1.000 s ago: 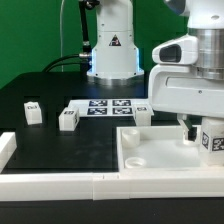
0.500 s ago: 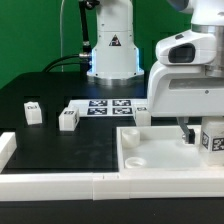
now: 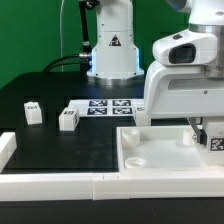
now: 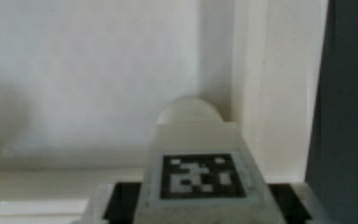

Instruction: Assemble one leg

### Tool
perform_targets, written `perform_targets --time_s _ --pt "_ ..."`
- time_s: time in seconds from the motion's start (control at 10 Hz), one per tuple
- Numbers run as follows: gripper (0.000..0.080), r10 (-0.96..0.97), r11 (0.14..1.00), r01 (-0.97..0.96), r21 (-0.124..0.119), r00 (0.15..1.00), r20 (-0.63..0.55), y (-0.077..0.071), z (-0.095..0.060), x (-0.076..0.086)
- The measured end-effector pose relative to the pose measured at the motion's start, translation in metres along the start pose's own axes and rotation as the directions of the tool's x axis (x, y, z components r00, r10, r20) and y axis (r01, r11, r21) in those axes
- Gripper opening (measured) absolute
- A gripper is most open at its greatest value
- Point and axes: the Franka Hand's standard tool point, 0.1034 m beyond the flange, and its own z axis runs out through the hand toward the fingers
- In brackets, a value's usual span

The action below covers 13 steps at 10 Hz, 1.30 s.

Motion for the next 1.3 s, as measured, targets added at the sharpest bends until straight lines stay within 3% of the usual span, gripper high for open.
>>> perform_targets --time_s 0.2,0.4,0.6,0.9,1.3 --pt "0.0275 0.088 0.996 -0.088 -0.001 0.996 -0.001 0.0011 0.0014 0.0001" --pt "0.0275 0.369 0.93 -0.369 0.011 0.93 -0.008 0.0017 0.0011 0.0008" --pt "0.0275 0.636 0.772 -0.636 0.023 0.772 0.01 0.0016 0.0017 0.0005" --pt "0.0275 0.873 0.486 -0.874 0.02 0.487 0.025 -0.0008 0.003 -0.0004" --pt "0.0275 0.99 0.127 -0.992 0.013 0.128 0.05 -0.0054 0.0034 -0.0009"
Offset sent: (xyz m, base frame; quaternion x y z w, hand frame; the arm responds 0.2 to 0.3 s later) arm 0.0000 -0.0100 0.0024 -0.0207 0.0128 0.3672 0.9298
